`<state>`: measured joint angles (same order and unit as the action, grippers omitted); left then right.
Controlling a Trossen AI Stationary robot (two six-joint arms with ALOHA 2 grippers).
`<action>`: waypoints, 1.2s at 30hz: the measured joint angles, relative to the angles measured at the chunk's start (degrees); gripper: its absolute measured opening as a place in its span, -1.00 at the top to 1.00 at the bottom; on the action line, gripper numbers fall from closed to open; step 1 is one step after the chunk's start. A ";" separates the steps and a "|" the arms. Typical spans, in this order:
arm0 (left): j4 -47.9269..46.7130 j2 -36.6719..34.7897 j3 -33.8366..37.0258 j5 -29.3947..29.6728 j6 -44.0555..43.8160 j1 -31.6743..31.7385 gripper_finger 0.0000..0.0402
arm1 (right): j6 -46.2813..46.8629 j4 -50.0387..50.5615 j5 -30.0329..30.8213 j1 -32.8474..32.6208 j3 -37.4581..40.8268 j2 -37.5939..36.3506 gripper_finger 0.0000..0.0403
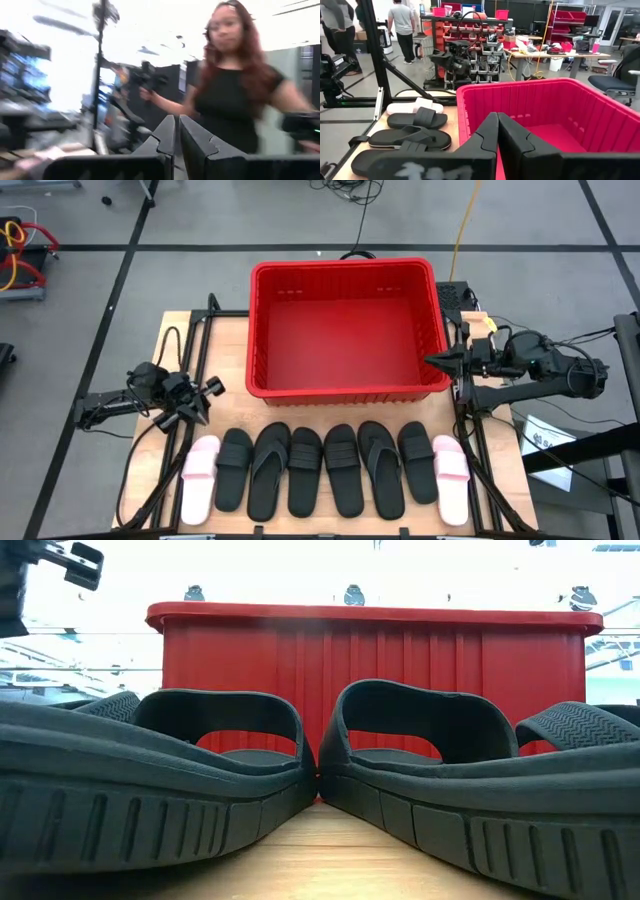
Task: Pick and place slides into bin
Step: Put the pink slide into the red bin
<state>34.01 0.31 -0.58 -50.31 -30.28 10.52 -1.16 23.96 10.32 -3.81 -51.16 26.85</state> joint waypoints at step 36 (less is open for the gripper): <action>-100.52 42.55 -63.75 16.66 18.48 -2.50 0.87 | 1.25 1.20 -3.10 -0.02 0.00 0.24 1.00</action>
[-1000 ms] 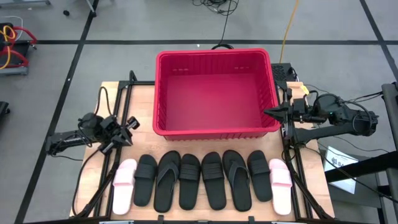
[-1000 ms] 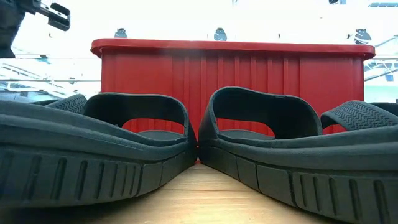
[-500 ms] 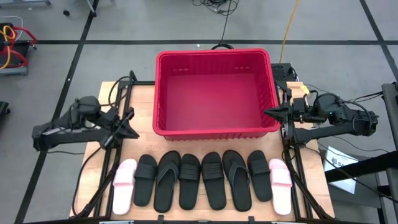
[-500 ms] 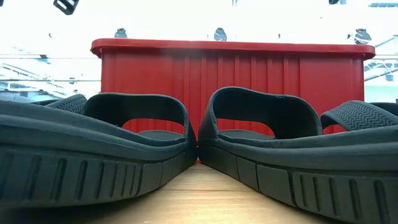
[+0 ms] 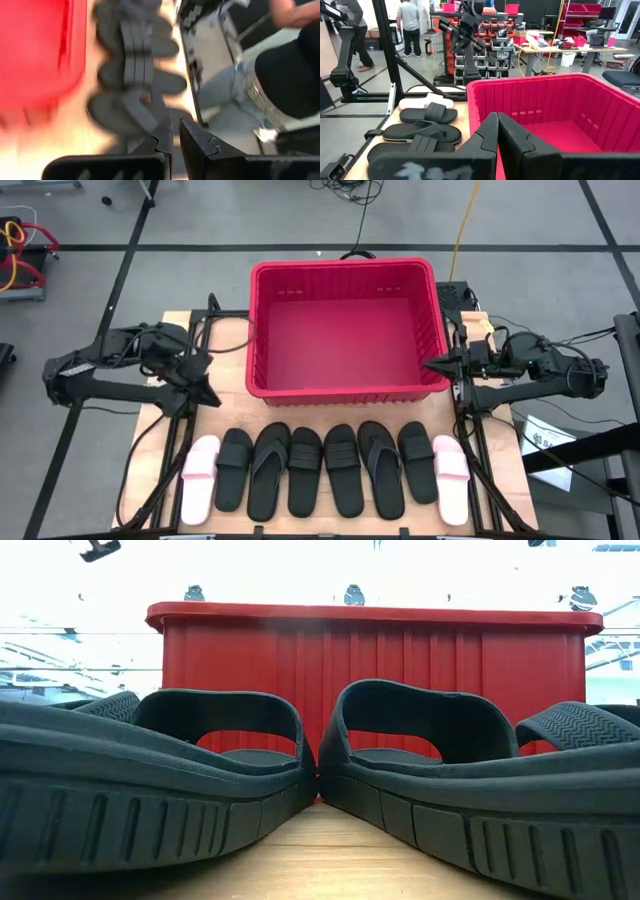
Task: Pick and place slides into bin
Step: Put the pink slide into the red bin
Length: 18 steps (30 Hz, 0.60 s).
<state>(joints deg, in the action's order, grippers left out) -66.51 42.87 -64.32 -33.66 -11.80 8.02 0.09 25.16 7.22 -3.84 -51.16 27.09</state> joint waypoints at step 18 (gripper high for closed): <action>-12.93 2.91 0.54 1.89 -7.96 -2.96 0.87 | -6.85 -0.45 0.13 0.00 0.02 0.00 1.00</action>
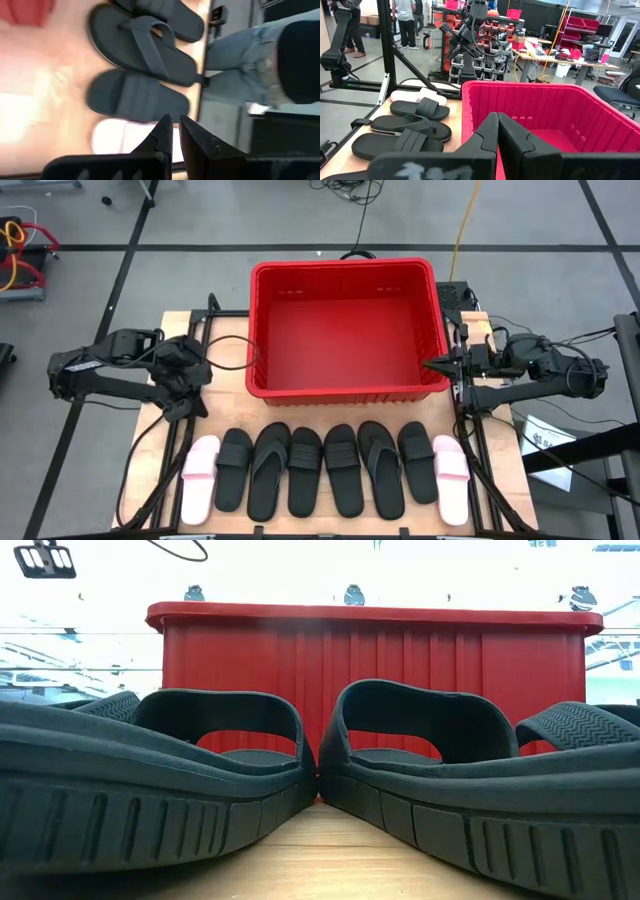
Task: Pick and place slides into bin
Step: Put the pink slide into the red bin
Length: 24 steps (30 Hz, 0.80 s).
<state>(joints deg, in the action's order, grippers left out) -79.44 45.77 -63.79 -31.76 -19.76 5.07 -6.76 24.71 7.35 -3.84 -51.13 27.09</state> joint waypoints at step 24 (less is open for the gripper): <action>-3.69 -0.02 0.07 11.35 -2.97 0.04 0.87 | 0.07 0.00 0.06 -0.02 0.00 0.00 1.00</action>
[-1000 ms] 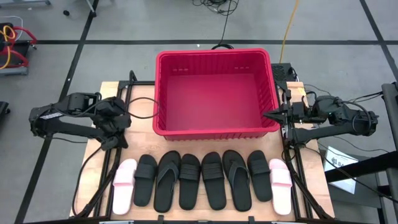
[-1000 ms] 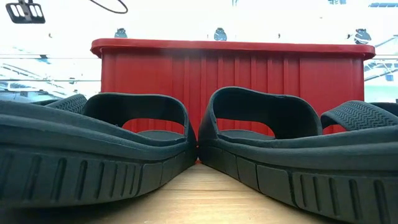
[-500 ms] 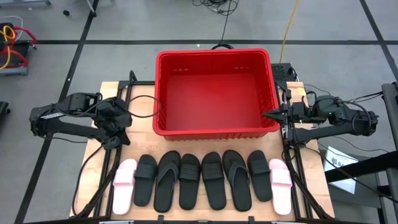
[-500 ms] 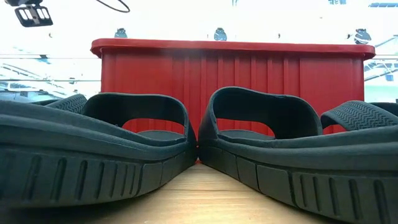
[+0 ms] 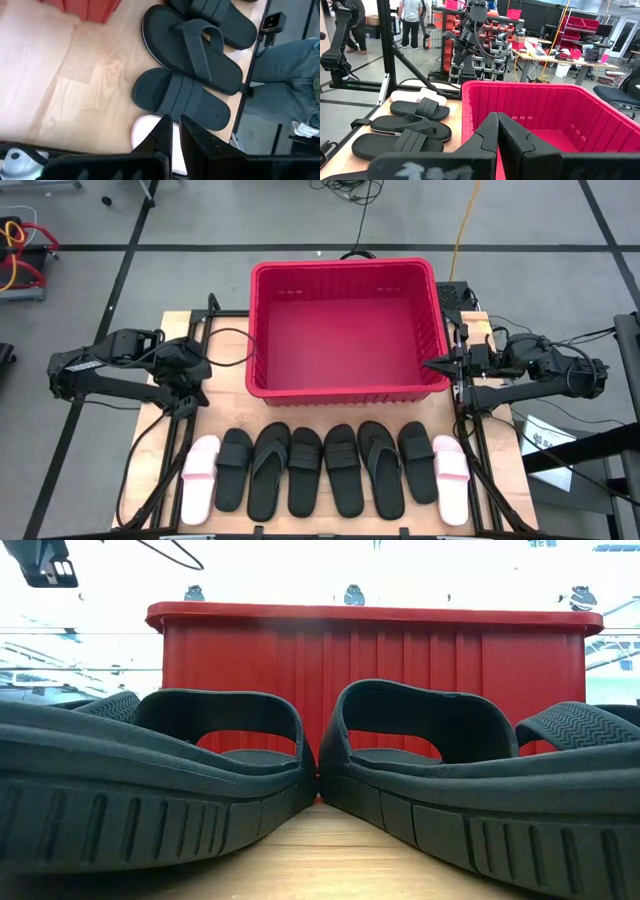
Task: Pick and place slides into bin
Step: Put the pink slide into the red bin
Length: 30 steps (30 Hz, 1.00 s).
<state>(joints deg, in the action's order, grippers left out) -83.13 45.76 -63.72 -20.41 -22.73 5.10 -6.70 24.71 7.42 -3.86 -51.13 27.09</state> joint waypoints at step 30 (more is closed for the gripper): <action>3.18 -0.25 14.46 -7.44 10.34 -5.77 0.51 | 2.97 -1.93 -0.15 0.00 0.02 -0.02 1.00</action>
<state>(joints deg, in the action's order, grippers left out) -79.95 45.51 -49.26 -27.85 -12.39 -0.66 -3.73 22.78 7.27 -3.86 -51.11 27.08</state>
